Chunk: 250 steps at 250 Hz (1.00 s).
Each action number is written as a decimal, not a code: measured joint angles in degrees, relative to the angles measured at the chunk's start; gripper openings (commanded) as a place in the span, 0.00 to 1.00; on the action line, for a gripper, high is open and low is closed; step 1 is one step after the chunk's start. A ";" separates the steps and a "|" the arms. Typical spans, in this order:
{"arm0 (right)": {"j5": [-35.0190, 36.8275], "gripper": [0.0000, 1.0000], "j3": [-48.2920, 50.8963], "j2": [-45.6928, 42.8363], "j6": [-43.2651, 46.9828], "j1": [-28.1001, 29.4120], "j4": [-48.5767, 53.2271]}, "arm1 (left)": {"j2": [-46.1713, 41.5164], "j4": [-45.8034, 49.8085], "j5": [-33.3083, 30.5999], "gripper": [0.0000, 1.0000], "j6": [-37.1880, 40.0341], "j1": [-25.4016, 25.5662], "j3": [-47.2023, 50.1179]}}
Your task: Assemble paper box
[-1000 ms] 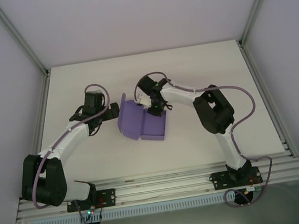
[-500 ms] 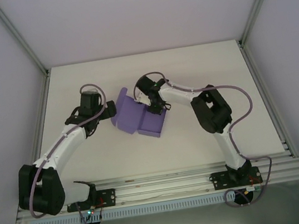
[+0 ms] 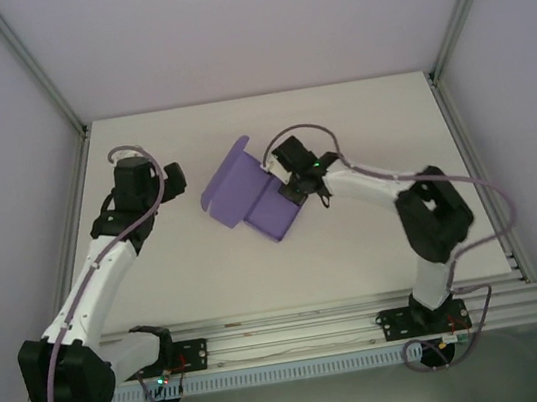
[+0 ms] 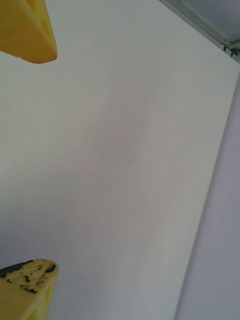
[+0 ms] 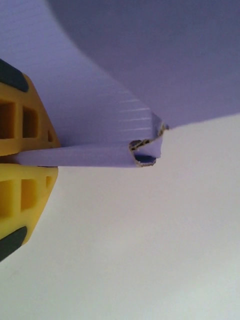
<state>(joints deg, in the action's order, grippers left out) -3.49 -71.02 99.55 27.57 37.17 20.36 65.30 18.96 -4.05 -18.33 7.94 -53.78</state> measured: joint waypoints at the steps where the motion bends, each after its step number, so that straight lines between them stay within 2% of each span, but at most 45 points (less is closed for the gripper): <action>1: -0.11 0.00 0.20 -0.37 -0.15 0.00 -0.26 | 0.02 -0.17 0.22 1.00 -0.04 -0.13 0.07; 37: -5.75 0.00 7.45 -14.05 -5.40 0.02 -12.00 | 1.14 -4.46 7.50 1.00 -0.26 -1.73 2.51; 68: -11.65 0.01 11.17 -21.35 -10.38 0.00 -20.06 | 4.72 -9.62 19.85 1.00 0.09 -1.73 3.39; 105: -18.75 0.01 12.33 -23.37 -15.82 0.00 -26.51 | 8.92 -18.49 38.51 1.00 0.35 -1.33 3.78; 136: -22.47 0.01 12.31 -22.21 -19.50 0.00 -29.20 | 10.69 -23.37 48.65 1.00 1.49 0.72 3.63; 179: -23.58 0.01 12.00 -19.17 -21.24 0.24 -30.32 | 12.63 -24.81 55.49 1.00 4.04 4.22 2.08; 216: -21.75 0.00 10.08 -16.96 -21.20 0.57 -29.83 | 14.51 -24.61 56.04 1.00 4.94 4.33 0.85; 250: -16.55 0.01 8.07 -14.67 -20.72 1.77 -29.38 | 16.28 -24.17 54.66 1.00 4.94 4.17 -0.81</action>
<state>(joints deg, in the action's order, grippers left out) -20.03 -62.96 84.88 6.85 38.94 -9.02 81.58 -5.21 50.61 -13.39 12.12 -54.59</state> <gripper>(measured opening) 0.065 0.997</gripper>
